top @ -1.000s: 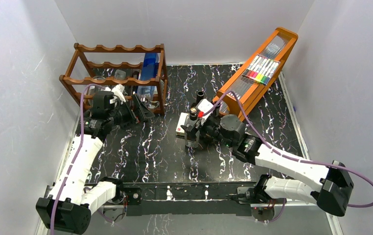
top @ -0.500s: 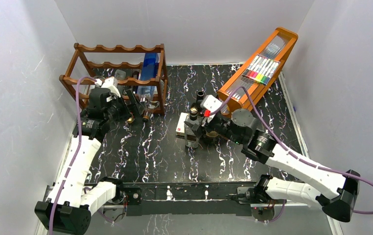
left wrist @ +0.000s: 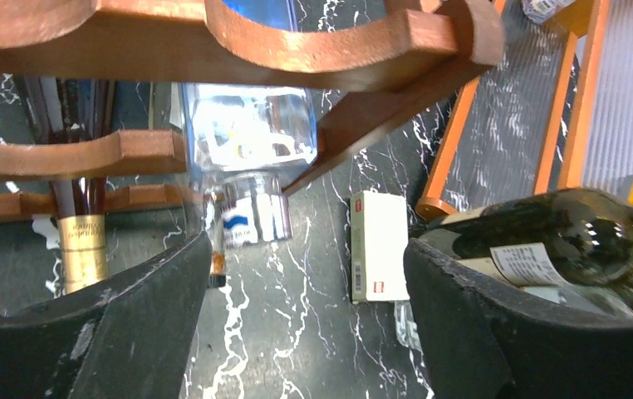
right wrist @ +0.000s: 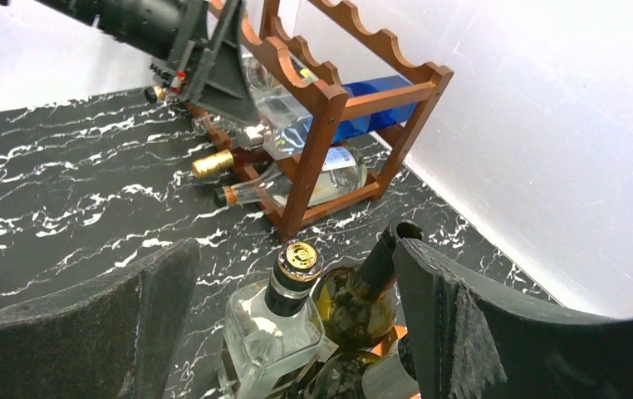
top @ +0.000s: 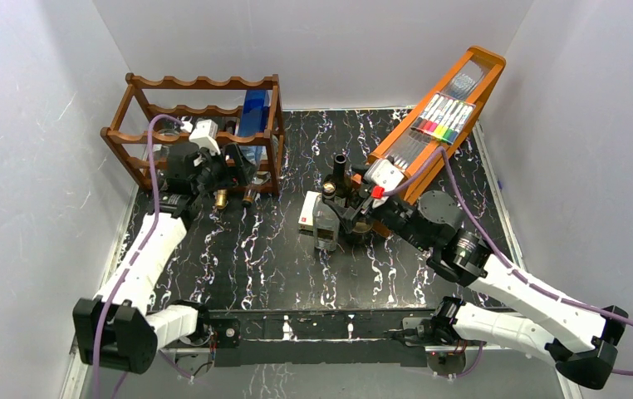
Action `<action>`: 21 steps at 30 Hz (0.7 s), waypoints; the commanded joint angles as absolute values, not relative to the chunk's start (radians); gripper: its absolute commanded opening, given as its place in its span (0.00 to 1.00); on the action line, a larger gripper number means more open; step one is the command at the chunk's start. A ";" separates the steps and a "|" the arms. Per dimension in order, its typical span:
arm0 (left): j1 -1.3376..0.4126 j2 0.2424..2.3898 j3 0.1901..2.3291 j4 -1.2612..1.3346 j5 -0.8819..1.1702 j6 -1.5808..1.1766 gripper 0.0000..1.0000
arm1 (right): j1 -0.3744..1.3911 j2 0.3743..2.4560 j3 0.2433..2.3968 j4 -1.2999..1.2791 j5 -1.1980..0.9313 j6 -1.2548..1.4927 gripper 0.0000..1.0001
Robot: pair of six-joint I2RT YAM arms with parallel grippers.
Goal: Take the wine bottle off the wine rack
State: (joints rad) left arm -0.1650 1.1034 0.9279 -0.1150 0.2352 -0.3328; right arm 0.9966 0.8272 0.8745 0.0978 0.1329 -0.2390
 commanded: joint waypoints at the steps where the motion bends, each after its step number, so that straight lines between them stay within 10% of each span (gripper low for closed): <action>1: -0.162 1.173 0.936 0.050 0.260 -0.337 0.87 | 0.996 0.839 0.945 0.053 0.146 -0.233 0.98; 21: -0.264 1.305 0.889 0.317 -0.033 -0.112 0.92 | 0.995 0.825 0.934 0.074 0.142 -0.232 0.98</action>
State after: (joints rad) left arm -0.2466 1.2861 0.8890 0.2031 0.0456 -0.1631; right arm 0.9966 0.8265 0.8940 0.0166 0.1356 -0.2356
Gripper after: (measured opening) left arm 0.923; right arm 0.981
